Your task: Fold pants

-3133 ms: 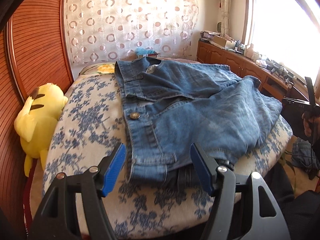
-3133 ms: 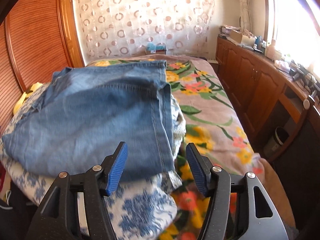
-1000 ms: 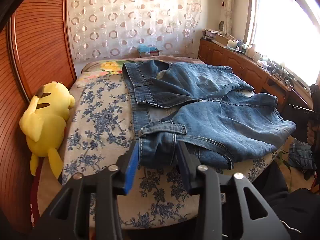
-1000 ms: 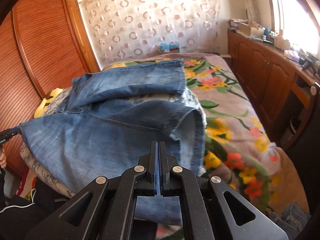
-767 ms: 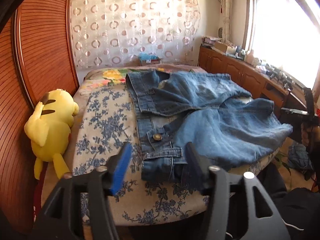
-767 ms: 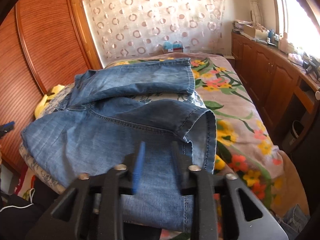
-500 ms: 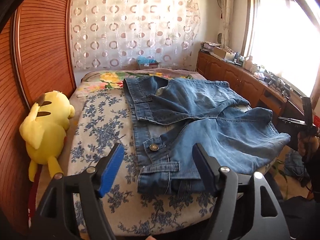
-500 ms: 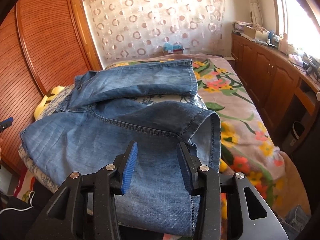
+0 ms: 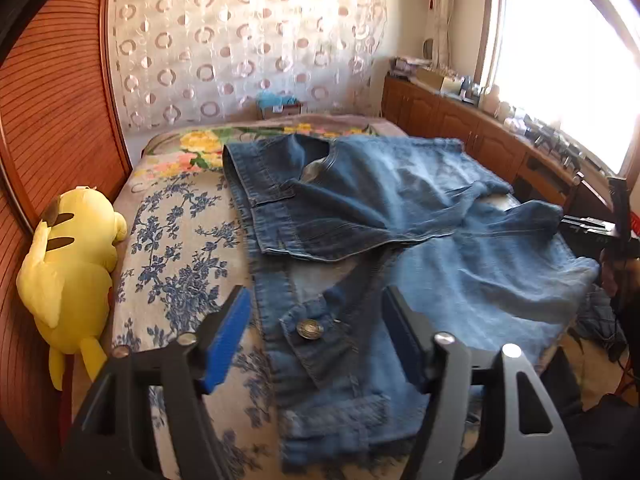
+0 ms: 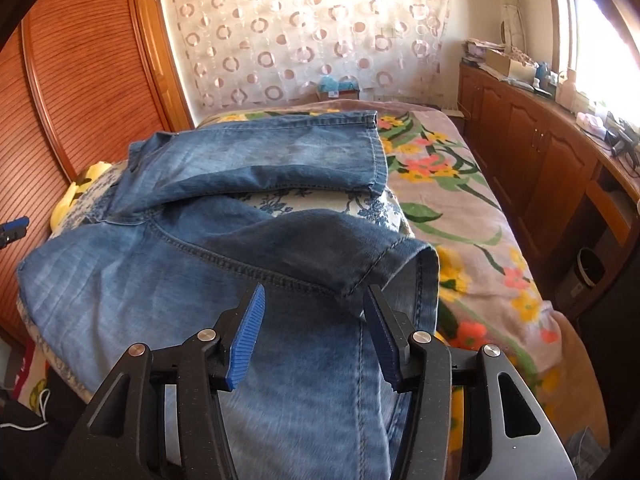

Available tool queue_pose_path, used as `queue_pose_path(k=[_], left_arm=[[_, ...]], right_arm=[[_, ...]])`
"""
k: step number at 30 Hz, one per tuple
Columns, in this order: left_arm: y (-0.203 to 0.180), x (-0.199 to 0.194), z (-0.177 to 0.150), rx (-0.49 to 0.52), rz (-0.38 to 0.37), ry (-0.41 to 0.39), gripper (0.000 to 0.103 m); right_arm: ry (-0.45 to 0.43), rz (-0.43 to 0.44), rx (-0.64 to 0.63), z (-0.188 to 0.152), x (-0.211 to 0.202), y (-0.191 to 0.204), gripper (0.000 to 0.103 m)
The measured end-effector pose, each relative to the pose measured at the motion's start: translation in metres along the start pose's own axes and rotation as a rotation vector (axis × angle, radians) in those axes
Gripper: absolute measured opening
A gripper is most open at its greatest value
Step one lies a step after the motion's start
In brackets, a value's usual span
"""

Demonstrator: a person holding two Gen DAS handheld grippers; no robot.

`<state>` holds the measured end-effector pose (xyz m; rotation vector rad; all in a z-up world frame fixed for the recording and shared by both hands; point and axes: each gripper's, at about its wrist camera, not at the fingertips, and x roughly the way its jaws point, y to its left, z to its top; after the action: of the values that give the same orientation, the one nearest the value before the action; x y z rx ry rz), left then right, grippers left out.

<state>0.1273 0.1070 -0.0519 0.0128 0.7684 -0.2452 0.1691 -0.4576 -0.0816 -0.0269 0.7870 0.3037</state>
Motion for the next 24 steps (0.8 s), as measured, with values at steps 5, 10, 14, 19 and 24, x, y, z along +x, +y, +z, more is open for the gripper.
queue_pose_path(k=[5, 10, 14, 19, 24], left_arm=[[0.01, 0.032, 0.0, 0.027, -0.014, 0.083, 0.051], [0.016, 0.068, -0.004, 0.034, -0.006, 0.185, 0.049], [0.017, 0.081, -0.01, 0.041, -0.001, 0.23, 0.049], [0.012, 0.081, -0.013, 0.045, -0.035, 0.224, 0.032], [-0.006, 0.073, -0.012, 0.121, -0.008, 0.201, 0.001]], right_arm=[[0.02, 0.003, 0.004, 0.007, 0.016, -0.008, 0.054], [0.059, -0.005, -0.013, 0.01, 0.031, -0.01, 0.055], [0.079, -0.011, -0.017, 0.012, 0.038, -0.011, 0.057], [0.092, -0.004, -0.011, 0.013, 0.044, -0.014, 0.058], [0.104, -0.006, -0.001, 0.013, 0.049, -0.016, 0.058]])
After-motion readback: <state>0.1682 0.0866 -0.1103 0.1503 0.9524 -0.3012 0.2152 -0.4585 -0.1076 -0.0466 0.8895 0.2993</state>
